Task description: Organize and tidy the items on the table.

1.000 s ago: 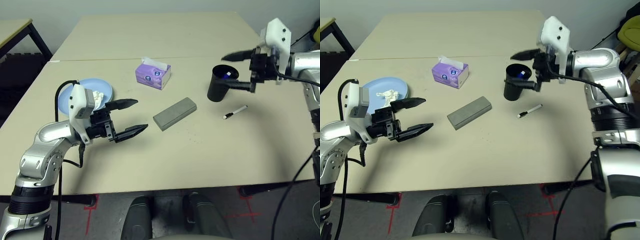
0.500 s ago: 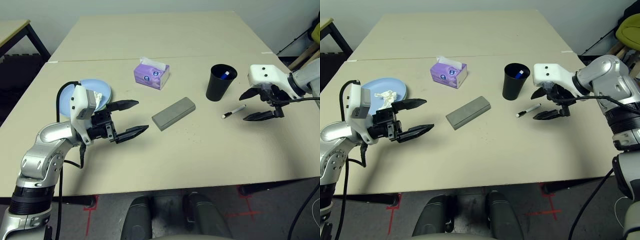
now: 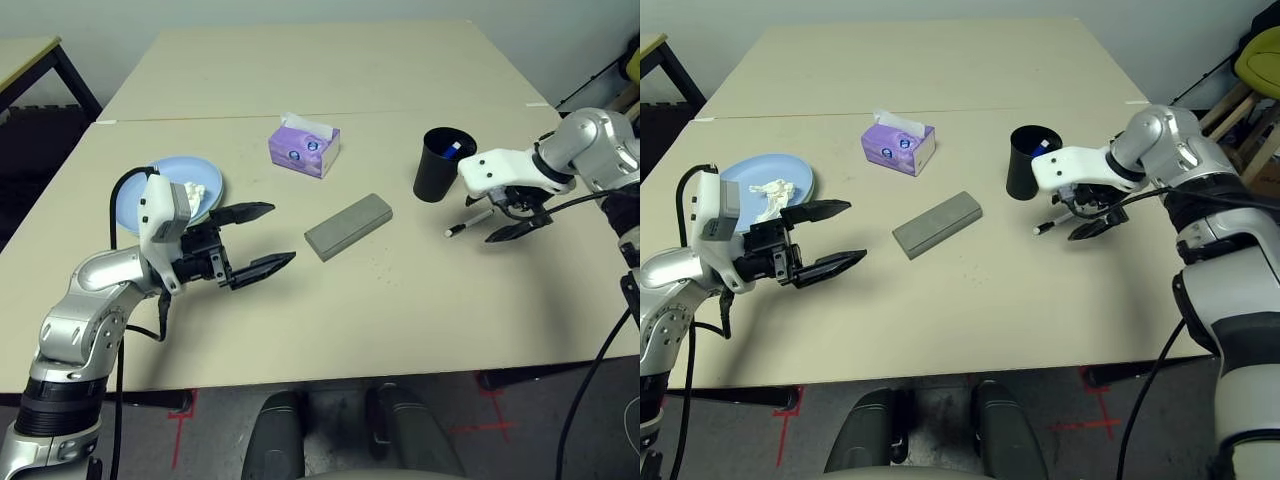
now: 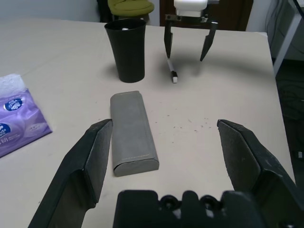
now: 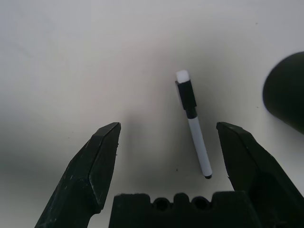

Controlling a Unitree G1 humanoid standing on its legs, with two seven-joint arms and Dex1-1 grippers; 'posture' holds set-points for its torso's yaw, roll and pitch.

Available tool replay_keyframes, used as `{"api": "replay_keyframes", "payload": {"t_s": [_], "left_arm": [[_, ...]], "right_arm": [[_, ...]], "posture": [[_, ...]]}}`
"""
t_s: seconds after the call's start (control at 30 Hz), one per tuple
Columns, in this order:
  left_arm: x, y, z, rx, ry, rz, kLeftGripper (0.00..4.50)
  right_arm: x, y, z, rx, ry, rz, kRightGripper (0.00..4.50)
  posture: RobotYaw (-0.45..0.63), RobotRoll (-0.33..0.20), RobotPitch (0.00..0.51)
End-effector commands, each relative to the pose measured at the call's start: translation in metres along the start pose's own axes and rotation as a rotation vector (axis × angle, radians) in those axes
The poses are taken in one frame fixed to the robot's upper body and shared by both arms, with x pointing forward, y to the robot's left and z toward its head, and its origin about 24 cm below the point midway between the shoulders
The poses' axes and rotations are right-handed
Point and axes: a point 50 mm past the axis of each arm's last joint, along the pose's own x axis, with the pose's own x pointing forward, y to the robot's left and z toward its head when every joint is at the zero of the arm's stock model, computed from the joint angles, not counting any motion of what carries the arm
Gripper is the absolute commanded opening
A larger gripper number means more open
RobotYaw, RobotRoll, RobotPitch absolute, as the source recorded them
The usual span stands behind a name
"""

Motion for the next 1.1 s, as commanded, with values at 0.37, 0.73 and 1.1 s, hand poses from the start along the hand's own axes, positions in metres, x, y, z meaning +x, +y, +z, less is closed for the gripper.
{"api": "replay_keyframes", "payload": {"t_s": [0.37,0.73,1.1], "left_arm": [[-0.005,-0.007,0.001,-0.002,0.017,0.011,4.50],[-0.010,-0.007,0.002,-0.001,0.031,0.013,4.50],[-0.012,-0.008,0.003,-0.005,0.039,0.017,4.50]], "right_arm": [[0.018,-0.009,0.018,-0.162,0.074,0.076,4.45],[0.039,-0.008,0.022,-0.216,0.117,0.107,4.45],[0.049,-0.004,0.015,-0.236,0.162,0.094,4.09]], "posture": [[0.13,0.000,0.132],[0.15,0.000,0.138],[0.15,0.000,0.147]]}}
